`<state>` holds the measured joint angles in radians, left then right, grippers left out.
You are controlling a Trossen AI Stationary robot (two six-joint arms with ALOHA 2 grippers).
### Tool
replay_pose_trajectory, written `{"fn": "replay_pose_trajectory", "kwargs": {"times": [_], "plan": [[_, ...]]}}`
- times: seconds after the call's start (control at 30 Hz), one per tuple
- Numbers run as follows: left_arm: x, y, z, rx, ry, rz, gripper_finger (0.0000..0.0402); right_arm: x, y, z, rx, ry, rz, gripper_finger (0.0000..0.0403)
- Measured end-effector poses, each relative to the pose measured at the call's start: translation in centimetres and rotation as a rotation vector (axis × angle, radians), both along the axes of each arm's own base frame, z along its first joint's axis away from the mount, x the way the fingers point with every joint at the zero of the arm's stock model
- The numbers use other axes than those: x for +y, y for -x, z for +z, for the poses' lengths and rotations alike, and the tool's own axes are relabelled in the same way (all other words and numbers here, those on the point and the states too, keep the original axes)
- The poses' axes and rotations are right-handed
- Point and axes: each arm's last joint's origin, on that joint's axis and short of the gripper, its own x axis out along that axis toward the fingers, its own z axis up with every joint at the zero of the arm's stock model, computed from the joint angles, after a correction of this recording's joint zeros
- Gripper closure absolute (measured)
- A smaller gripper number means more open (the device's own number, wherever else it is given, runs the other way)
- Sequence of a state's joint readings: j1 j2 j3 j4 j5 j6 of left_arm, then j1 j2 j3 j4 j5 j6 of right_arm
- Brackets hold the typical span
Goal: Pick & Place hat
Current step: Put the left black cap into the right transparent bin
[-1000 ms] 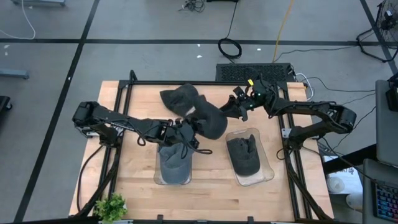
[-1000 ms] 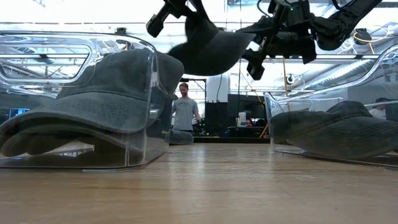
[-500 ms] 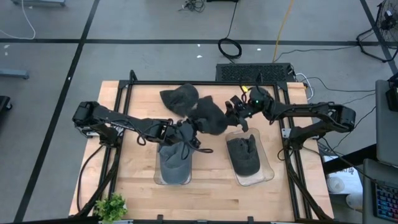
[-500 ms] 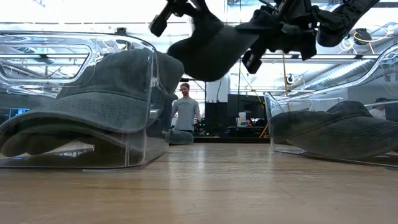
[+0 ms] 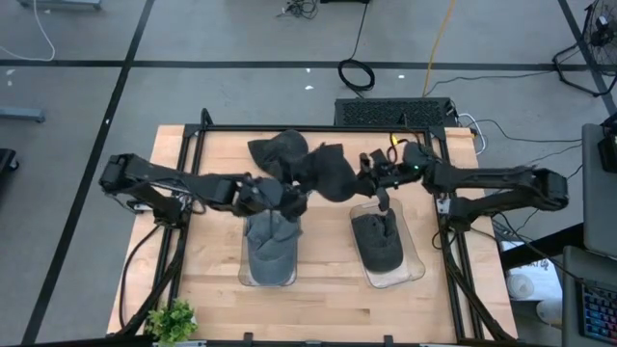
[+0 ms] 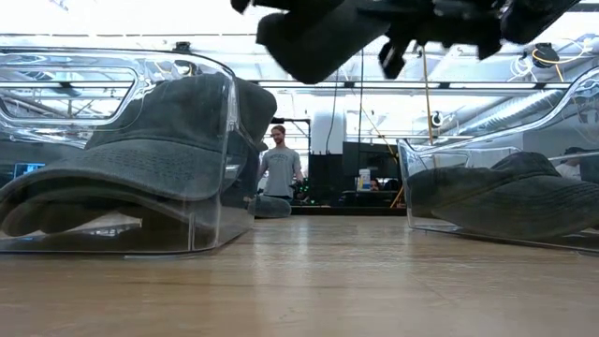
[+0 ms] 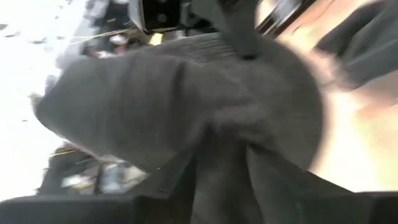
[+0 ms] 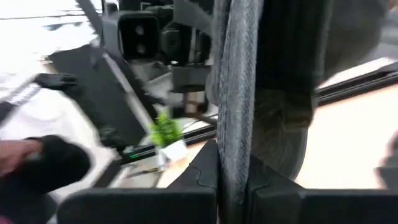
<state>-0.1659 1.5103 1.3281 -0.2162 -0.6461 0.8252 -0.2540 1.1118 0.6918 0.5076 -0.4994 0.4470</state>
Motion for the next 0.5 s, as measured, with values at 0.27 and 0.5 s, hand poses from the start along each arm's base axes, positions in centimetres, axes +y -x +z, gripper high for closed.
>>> {"fn": "replay_pose_trajectory", "kwargs": {"times": [0.27,0.5], "plan": [[1.0,2.6,2.7,-0.115,0.288,-0.123,0.0195,3.8,3.8,1.3,0.116,0.015,-0.190,0.0402],[3.9,3.6,2.2,-0.078,0.568,-0.084,0.0188,8.3,6.8,1.7,0.198,-0.136,-0.203,0.0402]]}}
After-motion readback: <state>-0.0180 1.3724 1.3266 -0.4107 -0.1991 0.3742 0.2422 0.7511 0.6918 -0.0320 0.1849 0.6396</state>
